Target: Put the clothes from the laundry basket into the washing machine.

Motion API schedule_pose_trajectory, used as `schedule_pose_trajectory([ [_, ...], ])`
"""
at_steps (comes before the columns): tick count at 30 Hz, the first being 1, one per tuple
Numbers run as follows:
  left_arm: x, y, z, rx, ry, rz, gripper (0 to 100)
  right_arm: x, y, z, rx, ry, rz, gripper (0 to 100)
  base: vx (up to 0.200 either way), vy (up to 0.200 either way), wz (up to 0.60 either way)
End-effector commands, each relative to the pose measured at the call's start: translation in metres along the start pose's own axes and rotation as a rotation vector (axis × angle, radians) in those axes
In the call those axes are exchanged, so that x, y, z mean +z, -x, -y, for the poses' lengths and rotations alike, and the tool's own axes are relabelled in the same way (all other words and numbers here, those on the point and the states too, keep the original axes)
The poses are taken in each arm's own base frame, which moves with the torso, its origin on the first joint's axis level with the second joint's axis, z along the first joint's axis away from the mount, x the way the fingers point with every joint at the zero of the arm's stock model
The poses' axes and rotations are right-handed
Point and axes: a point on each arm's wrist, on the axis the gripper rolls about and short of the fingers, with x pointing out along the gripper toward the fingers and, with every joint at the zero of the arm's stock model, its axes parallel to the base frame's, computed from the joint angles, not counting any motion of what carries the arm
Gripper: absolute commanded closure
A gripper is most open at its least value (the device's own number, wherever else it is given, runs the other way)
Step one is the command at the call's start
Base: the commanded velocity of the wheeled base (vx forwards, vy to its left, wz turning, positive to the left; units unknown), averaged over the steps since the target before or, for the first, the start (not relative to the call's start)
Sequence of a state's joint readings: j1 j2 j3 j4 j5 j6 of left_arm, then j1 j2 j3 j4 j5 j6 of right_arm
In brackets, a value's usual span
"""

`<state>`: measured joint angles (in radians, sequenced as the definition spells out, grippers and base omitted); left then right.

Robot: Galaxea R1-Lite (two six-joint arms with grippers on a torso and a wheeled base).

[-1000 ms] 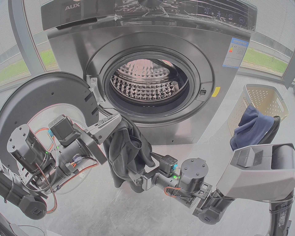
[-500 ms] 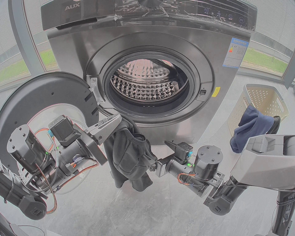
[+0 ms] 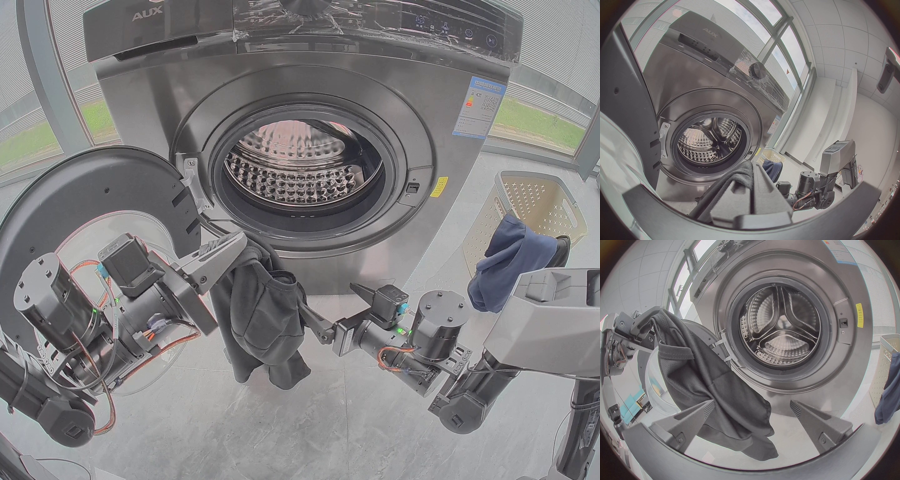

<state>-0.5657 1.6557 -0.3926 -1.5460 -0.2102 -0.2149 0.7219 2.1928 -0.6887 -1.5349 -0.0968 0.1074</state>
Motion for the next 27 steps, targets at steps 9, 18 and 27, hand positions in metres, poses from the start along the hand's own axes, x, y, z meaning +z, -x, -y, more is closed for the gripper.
schedule_pose_trajectory([
  [9,0.000,0.000,0.000,0.000,0.000,0.001,100,0.017,-0.006,0.004,-0.013,-0.003,0.058,0,0.000,0.000,0.00],
  [18,-0.001,0.000,0.000,-0.001,0.001,-0.002,100,0.010,-0.005,-0.029,0.068,-0.007,0.037,0,0.000,0.000,0.00],
  [27,0.000,0.000,0.000,0.002,0.000,-0.002,100,-0.001,-0.007,-0.033,0.076,-0.007,0.011,0,0.000,0.000,0.00],
])
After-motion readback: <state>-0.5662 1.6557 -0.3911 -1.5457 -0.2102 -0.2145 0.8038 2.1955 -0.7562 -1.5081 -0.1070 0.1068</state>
